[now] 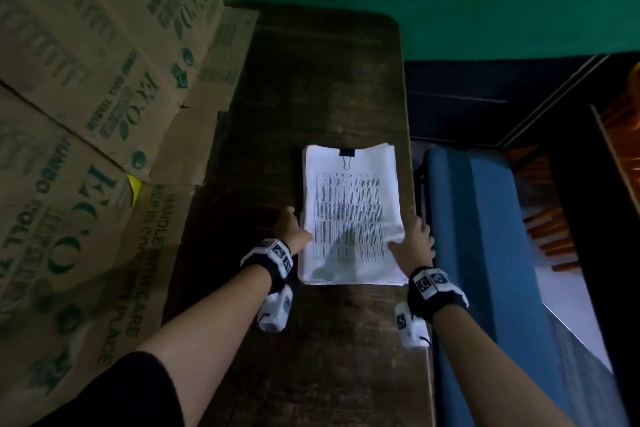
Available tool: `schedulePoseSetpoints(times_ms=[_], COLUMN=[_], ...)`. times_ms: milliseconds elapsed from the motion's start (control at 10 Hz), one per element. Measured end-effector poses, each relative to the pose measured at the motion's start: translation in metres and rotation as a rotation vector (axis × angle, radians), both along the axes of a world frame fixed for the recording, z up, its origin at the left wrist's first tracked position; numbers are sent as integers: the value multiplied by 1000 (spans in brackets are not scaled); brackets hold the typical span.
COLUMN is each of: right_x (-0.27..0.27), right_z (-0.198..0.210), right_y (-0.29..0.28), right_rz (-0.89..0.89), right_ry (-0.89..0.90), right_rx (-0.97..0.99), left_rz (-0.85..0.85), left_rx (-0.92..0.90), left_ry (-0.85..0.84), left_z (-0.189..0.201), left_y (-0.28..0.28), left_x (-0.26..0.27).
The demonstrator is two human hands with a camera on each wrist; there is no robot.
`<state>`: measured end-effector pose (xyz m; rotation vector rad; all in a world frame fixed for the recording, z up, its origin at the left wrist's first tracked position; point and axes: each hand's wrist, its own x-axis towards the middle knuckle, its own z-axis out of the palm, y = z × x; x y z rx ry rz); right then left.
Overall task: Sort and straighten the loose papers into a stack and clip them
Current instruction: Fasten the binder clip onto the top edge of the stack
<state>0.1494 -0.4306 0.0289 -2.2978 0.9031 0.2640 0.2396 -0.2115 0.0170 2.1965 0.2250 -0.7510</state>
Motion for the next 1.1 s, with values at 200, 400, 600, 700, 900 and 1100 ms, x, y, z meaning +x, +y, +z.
schedulePoseSetpoints(times_ms=[200, 400, 600, 700, 900, 1100], right_x=[-22, 16, 56, 69, 81, 71], right_z=[-25, -31, -35, -38, -37, -27], right_y=[13, -5, -30, -39, -44, -47], right_rz=[324, 261, 229, 224, 257, 286], right_ry=[222, 175, 181, 167, 184, 201], right_rx=[-140, -216, -209, -209, -217, -226], left_rz=[-195, -160, -257, -250, -265, -312], left_rx=[56, 120, 189, 171, 196, 221], left_ry=[-108, -222, -206, -206, -183, -139], left_z=[-16, -20, -20, -23, -17, 4], left_y=[-7, -43, -71, -78, -83, -78], left_x=[-50, -11, 29, 41, 48, 42])
